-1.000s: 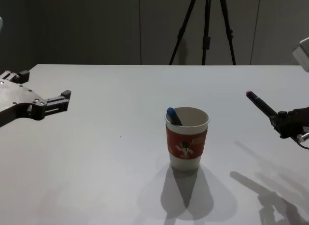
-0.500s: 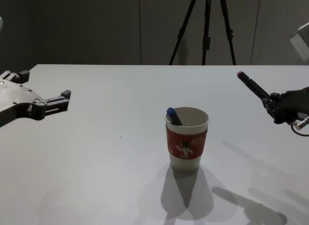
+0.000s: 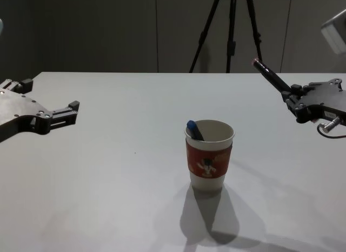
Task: Place the pen into the pen holder.
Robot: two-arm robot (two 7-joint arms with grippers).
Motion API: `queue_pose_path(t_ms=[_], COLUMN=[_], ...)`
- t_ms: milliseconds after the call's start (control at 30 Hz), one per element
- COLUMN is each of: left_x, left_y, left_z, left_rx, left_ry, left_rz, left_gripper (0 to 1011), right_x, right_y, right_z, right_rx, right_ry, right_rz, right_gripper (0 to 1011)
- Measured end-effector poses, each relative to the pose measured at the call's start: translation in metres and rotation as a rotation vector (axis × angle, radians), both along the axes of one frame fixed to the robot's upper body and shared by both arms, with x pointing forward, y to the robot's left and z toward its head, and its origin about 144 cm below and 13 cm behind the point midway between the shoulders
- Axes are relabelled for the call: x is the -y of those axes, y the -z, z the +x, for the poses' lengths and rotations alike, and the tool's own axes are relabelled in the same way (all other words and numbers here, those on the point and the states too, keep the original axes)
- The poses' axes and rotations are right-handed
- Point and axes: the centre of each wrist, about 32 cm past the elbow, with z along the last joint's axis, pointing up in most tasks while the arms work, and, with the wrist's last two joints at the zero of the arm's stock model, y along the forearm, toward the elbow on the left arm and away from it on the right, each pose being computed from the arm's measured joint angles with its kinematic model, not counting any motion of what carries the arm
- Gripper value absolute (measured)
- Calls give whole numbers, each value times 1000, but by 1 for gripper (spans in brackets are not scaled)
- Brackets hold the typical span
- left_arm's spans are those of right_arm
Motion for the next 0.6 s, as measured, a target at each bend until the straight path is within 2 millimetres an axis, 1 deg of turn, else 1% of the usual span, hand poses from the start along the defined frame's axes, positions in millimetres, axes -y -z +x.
queue_pose_path(t_ms=[600], left_x=[0], left_y=[0], left_z=[0], left_rx=[0], left_ry=[0], left_rz=[0], left_gripper=[1001], right_x=[-10], right_y=[4], right_z=[10], right_rx=[84], right_ry=[-91], right_rz=[36], right_gripper=[174])
